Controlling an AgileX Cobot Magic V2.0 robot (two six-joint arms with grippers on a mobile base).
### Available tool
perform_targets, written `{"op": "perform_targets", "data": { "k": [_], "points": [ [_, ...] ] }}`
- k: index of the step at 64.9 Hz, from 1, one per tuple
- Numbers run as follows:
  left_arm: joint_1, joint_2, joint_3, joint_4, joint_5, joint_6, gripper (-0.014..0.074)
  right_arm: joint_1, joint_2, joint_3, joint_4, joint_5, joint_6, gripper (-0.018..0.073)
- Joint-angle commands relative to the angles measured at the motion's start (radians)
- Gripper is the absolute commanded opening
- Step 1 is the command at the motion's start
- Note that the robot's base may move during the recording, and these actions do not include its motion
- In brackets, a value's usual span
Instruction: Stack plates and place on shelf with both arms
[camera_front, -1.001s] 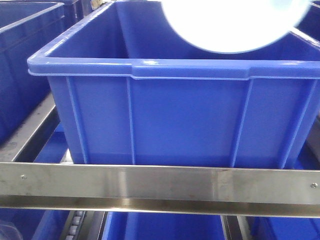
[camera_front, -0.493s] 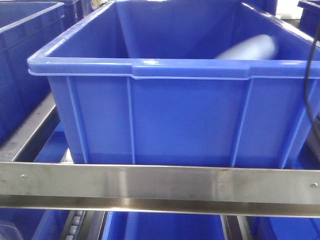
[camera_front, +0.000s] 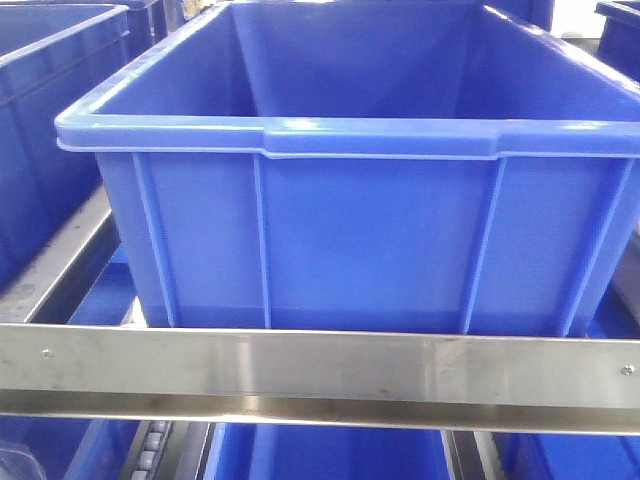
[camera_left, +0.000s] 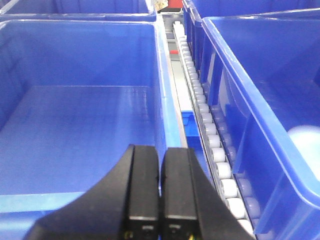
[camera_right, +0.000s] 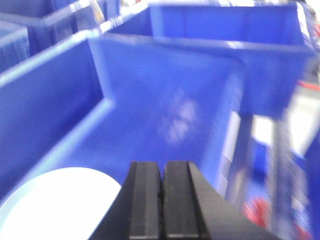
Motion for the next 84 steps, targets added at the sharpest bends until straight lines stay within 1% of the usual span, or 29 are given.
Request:
{"op": "perform_targets", "data": {
  "k": [1,11,19,24,35,44,50,52,60,67,72,75,82,84],
  "points": [
    [0.001,0.005,-0.03,-0.003,-0.08,0.002,0.0082,-0.008,-0.117,0.002,-0.011,0.008,-0.012,0.0048],
    [0.001,0.005,-0.03,-0.003,-0.08,0.002,0.0082,-0.008,-0.349,0.06,0.007,0.136,-0.01,0.0048],
    [0.001,0.005,-0.03,-0.003,-0.08,0.002,0.0082,-0.008,-0.493,0.076,0.007,0.24,-0.01,0.0048],
    [0.001,0.005,-0.03,-0.003,-0.08,0.002,0.0082,-0.008,-0.541,0.076,0.007,0.279,-0.01,0.0048],
    [0.001,0.005,-0.03,-0.003,-0.08,0.002,0.0082,-0.008,-0.603,0.076,0.007,0.312,-0.01,0.0048],
    [0.001,0.005,-0.03,-0.003,-0.08,0.002,0.0082,-0.008,-0.646,0.096,0.007,0.422,-0.01,0.0048],
    [0.001,0.005,-0.03,-0.003,-0.08,0.002,0.0082,-0.031,-0.69,0.128,0.007,0.47,-0.011,0.0048],
    [0.001,0.005,-0.03,-0.003,-0.08,0.002,0.0082,-0.047,-0.706,0.147,0.007,0.467,-0.011,0.0048],
    [0.001,0.005,-0.03,-0.003,-0.08,0.002,0.0082,-0.151,-0.794,0.301,0.011,0.42,-0.011,0.0048],
    [0.001,0.005,-0.03,-0.003,-0.08,0.002,0.0082,-0.205,-0.866,0.423,0.076,0.325,-0.013,0.0048],
    [0.001,0.005,-0.03,-0.003,-0.08,0.002,0.0082,-0.212,-0.863,0.5,0.106,0.248,-0.018,0.0048],
    [0.001,0.005,-0.03,-0.003,-0.082,0.002,0.0082,-0.212,-0.864,0.535,0.106,0.21,-0.018,0.0048],
    [0.001,0.005,-0.03,-0.003,-0.08,0.002,0.0082,-0.212,-0.865,0.63,0.116,0.068,-0.018,0.0048],
    [0.001,0.005,-0.03,-0.003,-0.08,0.002,0.0082,-0.212,-0.865,0.623,0.116,0.101,-0.019,0.0048]
  ]
}}
